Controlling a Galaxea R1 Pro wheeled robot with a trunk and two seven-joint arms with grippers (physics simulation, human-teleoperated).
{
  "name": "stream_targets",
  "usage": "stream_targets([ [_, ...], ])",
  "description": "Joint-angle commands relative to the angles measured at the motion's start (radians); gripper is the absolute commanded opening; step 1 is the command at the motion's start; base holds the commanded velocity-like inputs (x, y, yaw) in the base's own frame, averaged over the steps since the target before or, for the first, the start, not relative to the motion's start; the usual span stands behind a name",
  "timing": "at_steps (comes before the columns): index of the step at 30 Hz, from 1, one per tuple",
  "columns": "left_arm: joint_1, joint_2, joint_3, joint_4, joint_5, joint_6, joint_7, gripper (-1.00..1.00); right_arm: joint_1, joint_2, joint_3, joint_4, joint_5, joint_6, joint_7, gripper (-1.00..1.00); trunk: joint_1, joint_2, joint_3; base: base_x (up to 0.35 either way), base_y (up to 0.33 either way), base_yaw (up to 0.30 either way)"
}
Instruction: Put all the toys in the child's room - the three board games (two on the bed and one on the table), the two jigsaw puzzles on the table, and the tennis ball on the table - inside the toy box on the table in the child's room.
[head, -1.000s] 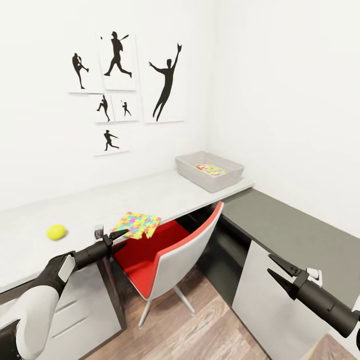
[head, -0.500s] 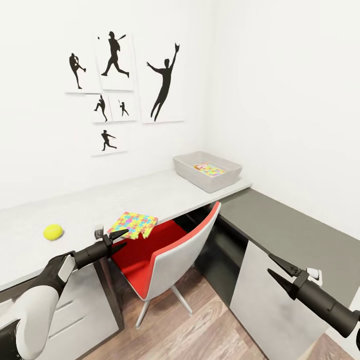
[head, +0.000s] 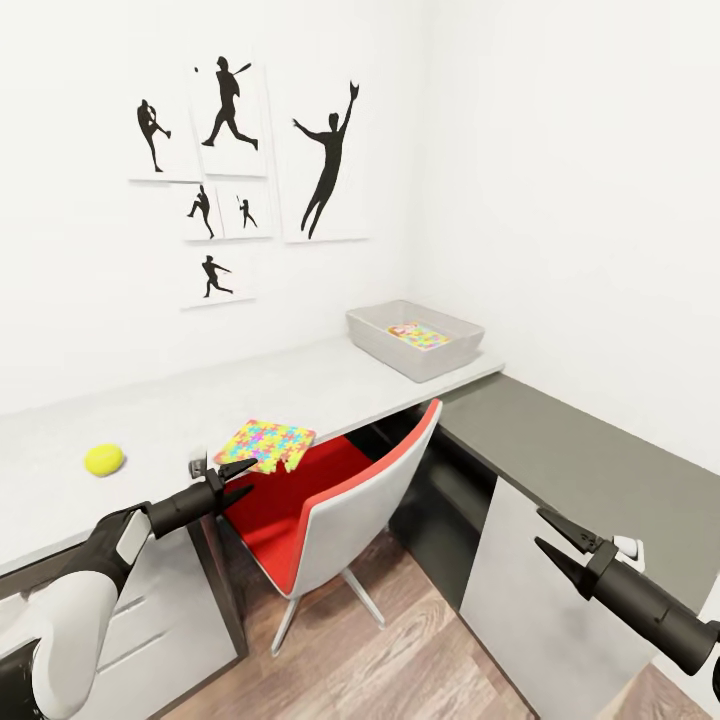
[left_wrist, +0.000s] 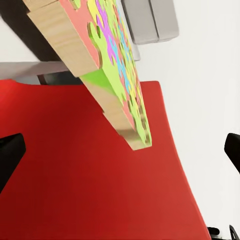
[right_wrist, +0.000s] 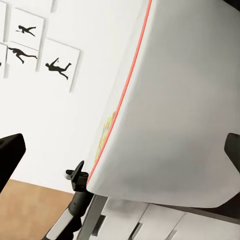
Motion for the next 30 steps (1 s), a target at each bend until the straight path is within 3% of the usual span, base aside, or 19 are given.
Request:
stream_targets([
  [1,-0.001,0.0,0.002,0.001,0.001,0.006,-0.002,1.0,-0.001,0.0,-0.002,0.0,0.007,0.004,0.009,1.0,0.0,0.0,-0.001,0.0,-0.018,0.0],
  [9,-0.001,0.0,0.002,-0.001,0.001,0.006,-0.002,1.0,-0.001,0.0,-0.002,0.0,0.007,0.005,0.01,1.0,0.0,0.0,-0.001,0.0,-0.107,0.0],
  [30,-0.001,0.0,0.002,-0.002,0.001,0.002,-0.002,1.0,-0.001,0.0,-0.002,0.0,0.007,0.006,0.01,1.0,0.0,0.0,-0.001,0.059,0.007,0.0],
])
